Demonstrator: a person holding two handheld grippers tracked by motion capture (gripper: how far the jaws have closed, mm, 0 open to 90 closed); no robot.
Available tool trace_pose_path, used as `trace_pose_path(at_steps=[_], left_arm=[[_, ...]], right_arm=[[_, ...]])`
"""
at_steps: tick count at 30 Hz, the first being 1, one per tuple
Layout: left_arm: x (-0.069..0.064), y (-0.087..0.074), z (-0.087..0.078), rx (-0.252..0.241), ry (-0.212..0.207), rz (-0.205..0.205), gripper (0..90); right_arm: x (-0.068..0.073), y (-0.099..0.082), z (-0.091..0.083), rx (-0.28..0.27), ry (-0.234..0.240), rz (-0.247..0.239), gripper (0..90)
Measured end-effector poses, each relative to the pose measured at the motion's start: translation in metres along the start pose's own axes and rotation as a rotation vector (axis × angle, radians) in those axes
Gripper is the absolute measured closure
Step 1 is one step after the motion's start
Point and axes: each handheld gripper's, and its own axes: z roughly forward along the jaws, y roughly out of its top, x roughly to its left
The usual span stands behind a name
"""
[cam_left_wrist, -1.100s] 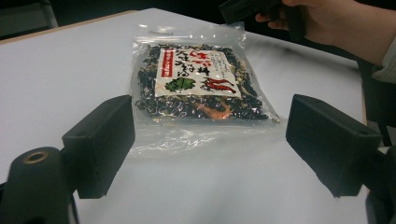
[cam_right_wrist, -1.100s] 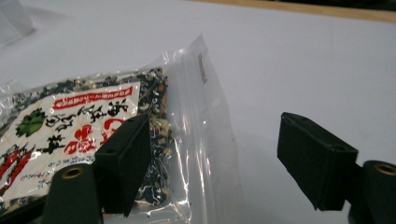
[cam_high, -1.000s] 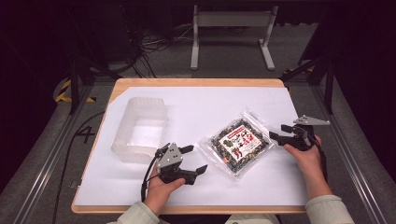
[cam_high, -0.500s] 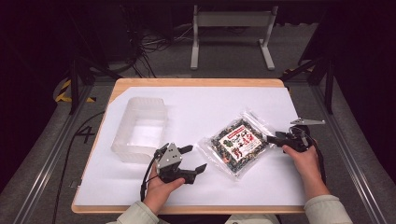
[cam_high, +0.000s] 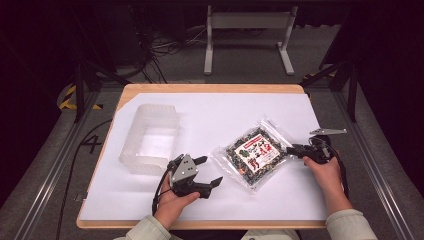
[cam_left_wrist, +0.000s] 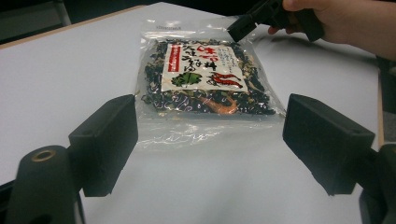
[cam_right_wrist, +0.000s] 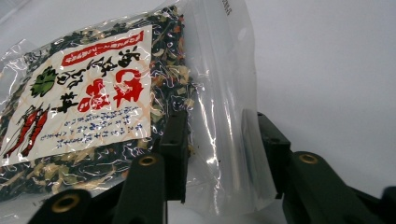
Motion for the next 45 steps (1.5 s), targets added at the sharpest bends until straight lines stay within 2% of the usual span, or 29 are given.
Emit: trace_pose_path(at_steps=[3, 7, 8, 15, 18, 23, 25, 33, 38, 43, 45], left_arm=[[-0.001, 0.001, 0.001, 0.006, -0.003, 0.016, 20.6], [-0.001, 0.001, 0.001, 0.002, -0.01, 0.009, 23.9], [0.0, 0.001, 0.002, 0.001, -0.01, 0.006, 24.1], [0.001, 0.005, 0.003, 0.017, -0.012, -0.044, 26.8], [0.0, 0.01, 0.003, 0.024, 0.001, -0.024, 26.0], [0.001, 0.017, 0.003, 0.032, 0.008, -0.015, 25.3], [0.003, 0.021, 0.003, 0.029, 0.015, -0.01, 25.2], [0.008, 0.035, -0.006, -0.009, -0.003, -0.031, 25.0], [0.01, 0.042, -0.009, -0.022, -0.001, -0.022, 24.6], [0.007, 0.047, -0.012, -0.031, 0.015, 0.003, 24.1], [0.007, 0.048, -0.013, -0.032, 0.015, -0.001, 24.0]], right_arm=[[0.001, 0.001, -0.003, -0.013, -0.011, -0.013, 78.0], [0.002, 0.0, -0.003, -0.019, -0.014, -0.028, 84.8], [0.003, 0.0, -0.003, -0.022, -0.025, -0.05, 89.6], [0.009, 0.002, -0.006, -0.033, -0.057, -0.068, 90.0], [0.012, 0.005, -0.013, -0.059, -0.059, -0.077, 90.0], [0.018, 0.011, -0.026, -0.102, -0.054, -0.1, 90.0], [0.025, 0.016, -0.035, -0.133, -0.051, -0.117, 90.0], [0.047, 0.03, -0.067, -0.237, -0.035, -0.182, 90.0], [0.064, 0.039, -0.085, -0.291, -0.016, -0.233, 90.0], [0.084, 0.046, -0.098, -0.326, -0.006, -0.292, 90.0], [0.093, 0.048, -0.102, -0.339, 0.002, -0.317, 90.0]])
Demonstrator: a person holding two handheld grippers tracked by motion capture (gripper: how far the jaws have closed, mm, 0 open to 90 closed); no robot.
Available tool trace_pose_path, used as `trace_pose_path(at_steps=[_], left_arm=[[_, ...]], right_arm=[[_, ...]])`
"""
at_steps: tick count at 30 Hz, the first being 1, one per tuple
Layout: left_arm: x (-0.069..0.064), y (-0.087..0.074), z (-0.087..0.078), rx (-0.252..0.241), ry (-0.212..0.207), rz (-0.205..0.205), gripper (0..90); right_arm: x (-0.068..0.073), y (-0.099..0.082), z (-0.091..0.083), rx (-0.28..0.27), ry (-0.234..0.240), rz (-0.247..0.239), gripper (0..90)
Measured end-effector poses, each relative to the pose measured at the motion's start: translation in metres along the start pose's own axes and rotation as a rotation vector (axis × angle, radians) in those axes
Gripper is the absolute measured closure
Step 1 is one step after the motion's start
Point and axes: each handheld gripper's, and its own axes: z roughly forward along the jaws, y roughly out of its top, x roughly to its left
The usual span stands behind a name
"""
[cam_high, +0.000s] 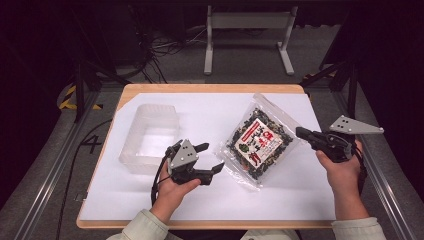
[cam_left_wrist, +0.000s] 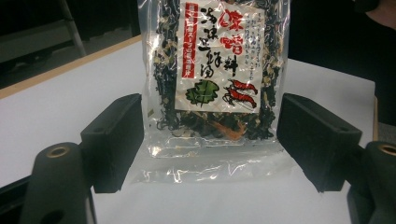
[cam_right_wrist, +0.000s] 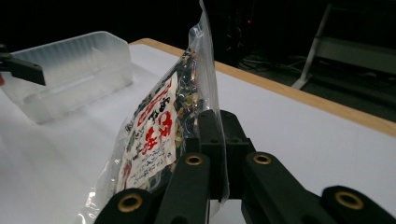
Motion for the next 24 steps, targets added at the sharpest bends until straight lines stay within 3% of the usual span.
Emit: trace_pose_path(at_steps=[9, 15, 21, 24], left_arm=[[0.002, 0.007, -0.004, -0.02, 0.021, 0.002, 23.5], [0.0, 0.007, 0.0, -0.012, 0.023, 0.008, 22.5], [0.001, 0.01, 0.0, -0.023, 0.036, -0.002, 19.6], [0.003, 0.011, 0.002, -0.023, 0.02, -0.016, 17.3]], right_arm=[[0.028, 0.023, -0.015, -0.058, 0.003, -0.118, 90.0], [0.048, 0.034, -0.025, -0.075, -0.056, -0.229, 90.0], [0.05, 0.036, -0.027, -0.086, -0.044, -0.236, 90.0], [0.051, 0.037, -0.029, -0.094, -0.037, -0.241, 90.0]])
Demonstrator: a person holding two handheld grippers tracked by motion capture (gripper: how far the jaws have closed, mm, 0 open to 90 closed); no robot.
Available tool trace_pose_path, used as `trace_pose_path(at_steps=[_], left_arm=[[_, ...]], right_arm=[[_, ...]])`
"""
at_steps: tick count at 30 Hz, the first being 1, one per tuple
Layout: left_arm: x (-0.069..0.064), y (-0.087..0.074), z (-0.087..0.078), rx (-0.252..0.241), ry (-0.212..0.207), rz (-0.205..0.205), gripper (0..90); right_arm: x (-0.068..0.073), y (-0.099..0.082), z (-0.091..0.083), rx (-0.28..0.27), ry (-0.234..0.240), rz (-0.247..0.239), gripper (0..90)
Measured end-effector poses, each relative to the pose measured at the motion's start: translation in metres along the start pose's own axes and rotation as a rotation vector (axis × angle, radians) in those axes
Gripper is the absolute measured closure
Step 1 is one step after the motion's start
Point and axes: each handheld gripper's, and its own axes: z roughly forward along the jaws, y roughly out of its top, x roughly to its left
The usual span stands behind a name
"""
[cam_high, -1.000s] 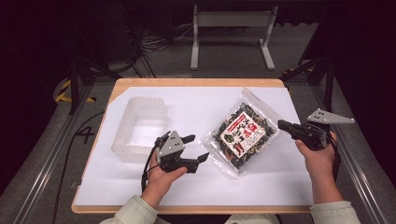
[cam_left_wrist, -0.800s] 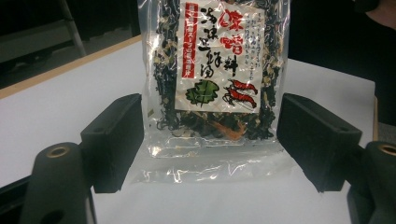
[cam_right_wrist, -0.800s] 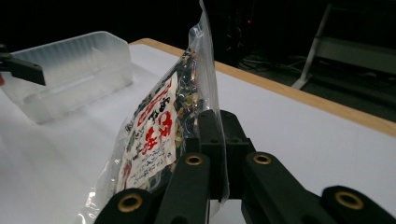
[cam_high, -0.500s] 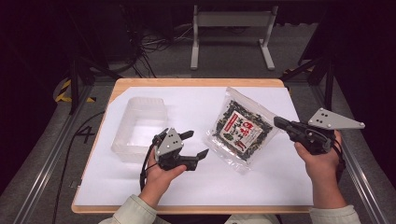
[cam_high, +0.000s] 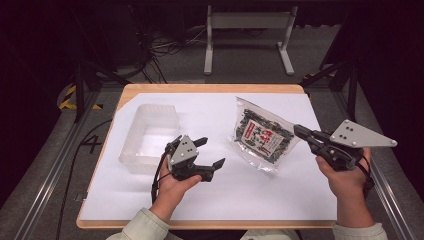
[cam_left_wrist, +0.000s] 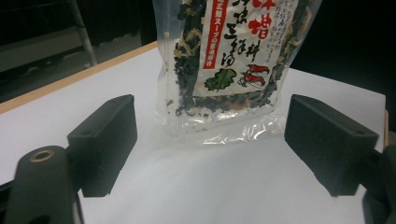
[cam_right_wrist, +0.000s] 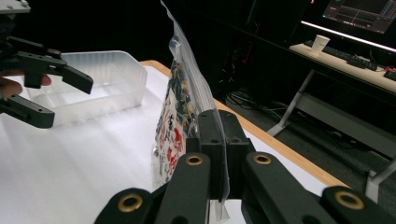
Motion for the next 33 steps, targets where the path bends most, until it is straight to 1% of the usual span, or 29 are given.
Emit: trace_pose_path(at_steps=[2, 4, 5, 7, 8, 12, 13, 17, 18, 19, 22, 24, 25, 27, 30, 33], left_arm=[[0.001, 0.001, 0.002, 0.002, -0.014, 0.013, 15.9], [0.001, 0.003, 0.003, 0.009, -0.016, 0.027, 14.1], [0.001, 0.003, 0.003, 0.008, -0.022, 0.019, 13.8], [0.004, 0.007, 0.002, 0.005, -0.028, 0.025, 12.8], [0.005, 0.008, 0.002, -0.001, -0.03, 0.018, 12.6], [0.012, 0.015, 0.001, -0.002, -0.063, 0.024, 15.5], [0.014, 0.016, 0.001, -0.012, -0.066, 0.022, 15.5], [0.017, 0.021, -0.001, -0.026, -0.077, 0.013, 15.0], [0.018, 0.021, -0.001, -0.023, -0.078, 0.021, 14.8], [0.017, 0.023, -0.001, -0.015, -0.085, 0.02, 14.8], [0.016, 0.026, -0.001, -0.02, -0.089, 0.036, 14.8], [0.015, 0.029, 0.001, -0.022, -0.111, 0.052, 14.8], [0.015, 0.03, 0.001, -0.02, -0.114, 0.058, 14.3], [0.014, 0.032, 0.004, -0.022, -0.125, 0.057, 11.7], [0.014, 0.033, 0.009, -0.032, -0.149, 0.048, 11.7], [0.014, 0.033, 0.014, -0.046, -0.192, 0.048, 13.4]], right_arm=[[0.001, 0.002, -0.001, -0.008, 0.004, -0.004, 90.0], [0.002, 0.004, -0.003, -0.023, 0.022, -0.01, 90.0], [0.003, 0.005, -0.003, -0.026, 0.028, -0.011, 90.0], [0.005, 0.008, -0.004, -0.035, 0.042, -0.022, 90.0], [0.006, 0.009, -0.004, -0.038, 0.047, -0.029, 90.0], [0.013, 0.015, -0.005, -0.047, 0.069, -0.053, 90.0], [0.015, 0.016, -0.006, -0.048, 0.075, -0.055, 90.0], [0.02, 0.019, -0.007, -0.054, 0.093, -0.06, 90.0], [0.021, 0.02, -0.008, -0.058, 0.098, -0.064, 90.0], [0.022, 0.02, -0.008, -0.058, 0.101, -0.063, 90.0], [0.024, 0.02, -0.01, -0.064, 0.113, -0.066, 90.0], [0.026, 0.02, -0.011, -0.067, 0.122, -0.066, 90.0], [0.027, 0.02, -0.012, -0.068, 0.126, -0.068, 90.0], [0.028, 0.02, -0.013, -0.072, 0.134, -0.068, 90.0], [0.03, 0.02, -0.014, -0.079, 0.144, -0.064, 90.0], [0.032, 0.019, -0.016, -0.079, 0.148, -0.066, 90.0]])
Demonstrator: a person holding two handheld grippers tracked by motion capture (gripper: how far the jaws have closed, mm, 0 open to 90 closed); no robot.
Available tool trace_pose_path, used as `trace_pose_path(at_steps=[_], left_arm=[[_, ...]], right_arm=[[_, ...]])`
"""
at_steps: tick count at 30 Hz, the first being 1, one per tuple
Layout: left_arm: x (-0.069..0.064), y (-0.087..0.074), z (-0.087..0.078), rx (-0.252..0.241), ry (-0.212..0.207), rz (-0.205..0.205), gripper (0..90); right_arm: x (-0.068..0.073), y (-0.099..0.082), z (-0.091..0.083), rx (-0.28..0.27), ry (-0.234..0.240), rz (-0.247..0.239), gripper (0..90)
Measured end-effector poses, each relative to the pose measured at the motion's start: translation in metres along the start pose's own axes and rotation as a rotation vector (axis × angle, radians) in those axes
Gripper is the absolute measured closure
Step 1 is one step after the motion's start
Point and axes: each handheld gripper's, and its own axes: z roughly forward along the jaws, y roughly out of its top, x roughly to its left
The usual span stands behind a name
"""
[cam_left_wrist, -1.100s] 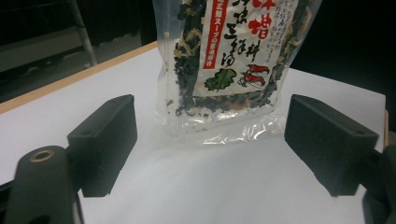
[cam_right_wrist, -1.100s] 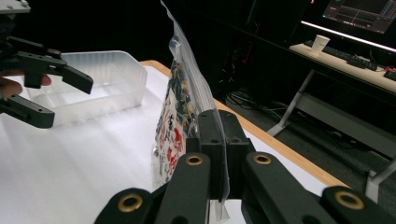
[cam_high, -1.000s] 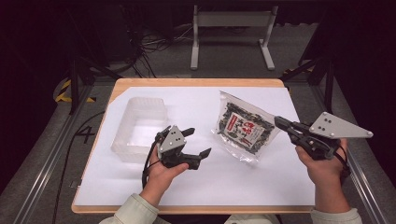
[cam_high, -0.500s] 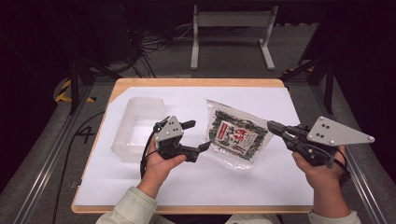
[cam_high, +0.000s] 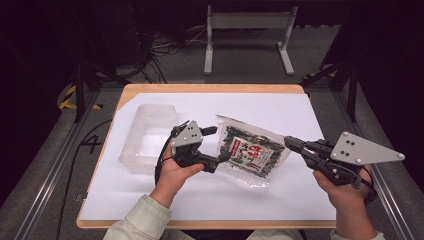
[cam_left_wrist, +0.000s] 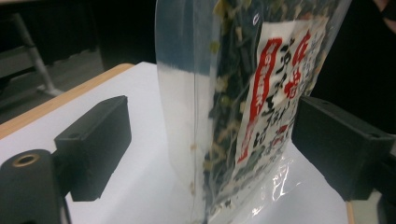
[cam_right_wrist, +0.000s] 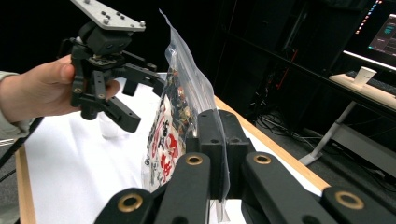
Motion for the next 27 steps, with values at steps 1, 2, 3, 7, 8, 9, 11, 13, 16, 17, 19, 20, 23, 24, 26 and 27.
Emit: trace_pose_path(at_steps=[1, 2, 3, 7, 8, 9, 11, 13, 16, 17, 19, 20, 23, 24, 26, 27], left_arm=[[0.0, 0.0, 0.002, 0.0, -0.014, -0.003, 13.3], [0.0, 0.0, 0.003, -0.002, -0.023, 0.004, 13.4], [0.0, 0.0, 0.006, -0.007, -0.039, 0.003, 13.4], [-0.002, -0.001, 0.013, 0.002, -0.075, -0.003, 13.5], [-0.004, -0.001, 0.016, 0.002, -0.088, 0.0, 13.7], [-0.005, -0.001, 0.018, 0.006, -0.092, 0.006, 14.1], [-0.006, -0.001, 0.019, 0.003, -0.098, 0.011, 14.6], [-0.008, -0.001, 0.021, 0.0, -0.106, 0.016, 17.7], [-0.011, -0.002, 0.023, 0.007, -0.118, 0.043, 25.2], [-0.012, -0.002, 0.024, 0.013, -0.118, 0.052, 26.2], [-0.013, -0.004, 0.025, 0.032, -0.115, 0.066, 32.5], [-0.012, -0.004, 0.026, 0.045, -0.14, 0.051, 35.0], [-0.01, -0.005, 0.028, 0.051, -0.188, 0.033, 39.8], [-0.011, -0.006, 0.028, 0.045, -0.2, 0.028, 42.1], [-0.011, -0.005, 0.025, 0.033, -0.212, 0.044, 51.2], [-0.011, -0.005, 0.025, 0.033, -0.217, 0.048, 57.3]], right_arm=[[0.001, 0.0, 0.0, 0.0, 0.001, -0.001, 90.0], [0.002, 0.0, -0.001, 0.001, 0.006, -0.002, 90.0], [0.003, -0.001, -0.001, 0.0, 0.008, -0.003, 90.0], [0.005, -0.002, -0.001, 0.001, 0.011, -0.006, 90.0], [0.007, -0.003, -0.001, -0.002, 0.006, -0.007, 90.0], [0.007, -0.003, -0.001, -0.003, 0.007, -0.005, 90.0], [0.007, -0.003, -0.001, -0.005, 0.007, -0.002, 90.0], [0.007, -0.005, -0.002, -0.01, 0.0, 0.004, 90.0], [0.006, -0.006, -0.003, -0.022, -0.005, 0.015, 90.0], [0.005, -0.007, -0.003, -0.027, -0.005, 0.022, 90.0], [0.004, -0.007, -0.004, -0.038, -0.012, 0.03, 90.0], [0.004, -0.008, -0.004, -0.043, -0.013, 0.033, 90.0], [0.003, -0.009, -0.004, -0.053, -0.013, 0.044, 90.0], [0.003, -0.009, -0.004, -0.054, -0.016, 0.044, 90.0], [0.002, -0.01, -0.004, -0.056, -0.019, 0.051, 90.0], [0.001, -0.01, -0.004, -0.062, -0.02, 0.058, 90.0]])
